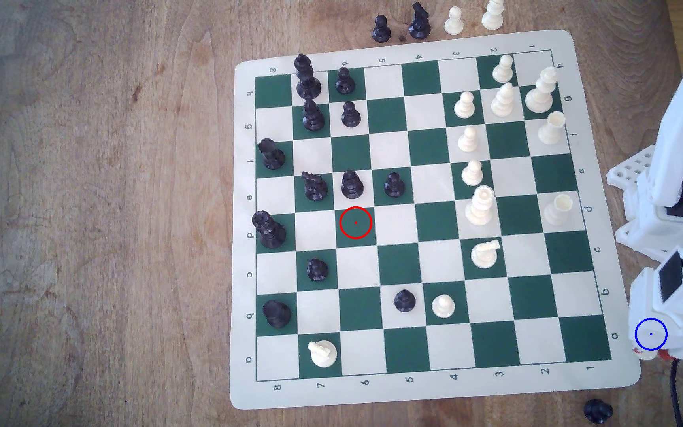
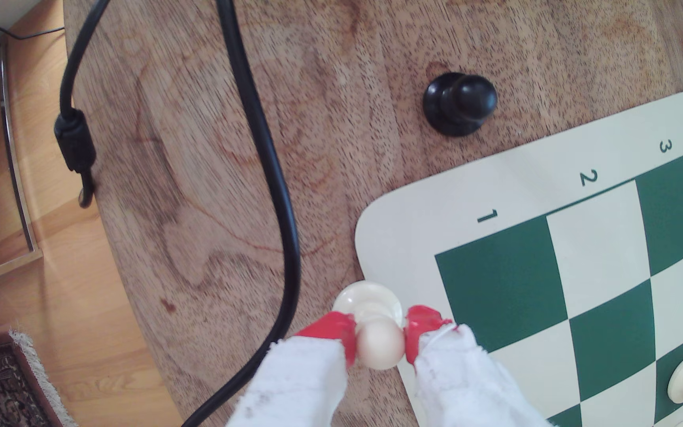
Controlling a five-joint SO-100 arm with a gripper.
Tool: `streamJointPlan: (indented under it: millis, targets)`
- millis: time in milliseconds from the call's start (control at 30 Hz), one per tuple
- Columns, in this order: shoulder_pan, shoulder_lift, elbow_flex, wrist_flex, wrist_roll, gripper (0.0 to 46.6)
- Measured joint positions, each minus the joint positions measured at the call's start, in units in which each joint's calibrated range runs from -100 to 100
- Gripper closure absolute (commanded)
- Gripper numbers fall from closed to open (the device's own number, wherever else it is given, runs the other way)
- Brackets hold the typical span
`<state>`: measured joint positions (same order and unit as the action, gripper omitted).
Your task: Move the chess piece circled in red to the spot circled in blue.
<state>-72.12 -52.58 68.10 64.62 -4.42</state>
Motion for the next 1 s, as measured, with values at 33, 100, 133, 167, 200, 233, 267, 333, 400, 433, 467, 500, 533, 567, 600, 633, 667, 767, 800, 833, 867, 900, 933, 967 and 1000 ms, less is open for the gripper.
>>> streamJointPlan:
  millis: [33, 100, 133, 167, 200, 233, 267, 333, 400, 433, 467, 500, 533, 567, 600, 633, 667, 767, 800, 833, 867, 900, 933, 967, 1000]
  targets:
    - [-0.29, 0.08, 0.0, -0.16, -0.05, 46.4]
    - [-0.96, 0.08, 0.54, -0.24, -0.1, 46.4]
    - [-1.7, 0.08, 1.45, -0.24, -0.1, 46.4]
    - [-2.06, 0.08, 1.72, -0.24, -0.1, 46.4]
    - [-2.43, 0.08, 1.99, -0.24, -0.1, 46.4]
    - [-2.88, 0.08, 1.99, -0.24, -0.1, 46.4]
    - [-3.47, 0.08, 2.17, -0.24, -0.1, 46.4]
    - [-3.98, 0.08, 2.35, -0.24, -0.1, 46.4]
    - [-4.35, 0.08, 2.89, -0.24, -0.1, 46.4]
    - [-4.5, 0.08, 3.07, -0.24, -0.1, 46.4]
    - [-4.5, 0.08, 3.07, -0.24, -0.1, 46.4]
    - [-4.5, 0.08, 3.07, -0.24, -0.1, 46.4]
    - [-4.5, 0.08, 3.07, -0.24, -0.1, 46.4]
    - [-4.5, 0.08, 3.71, -0.24, -0.1, 46.4]
    - [-4.5, 0.08, 4.07, -0.24, -0.1, 46.4]
    - [-4.5, 0.08, 4.34, -0.32, -0.2, 46.4]
    - [-4.5, 0.08, 4.52, -0.64, -0.34, 46.2]
    - [-4.5, 0.08, 4.52, -1.27, -0.44, 44.1]
    - [-4.5, 0.08, 4.52, -1.35, -0.44, 42.1]
    - [-4.5, 0.08, 4.52, -1.43, -0.44, 37.7]
    - [-4.5, 0.08, 4.52, -1.51, -0.44, 37.0]
    - [-4.5, 0.08, 4.52, -1.51, -0.44, 36.3]
    - [-4.5, 0.08, 4.52, -1.51, -0.44, 35.6]
    - [-4.35, 0.08, 4.52, -1.51, -0.44, 34.1]
    - [-3.76, 0.08, 4.52, -1.51, -0.44, 32.3]
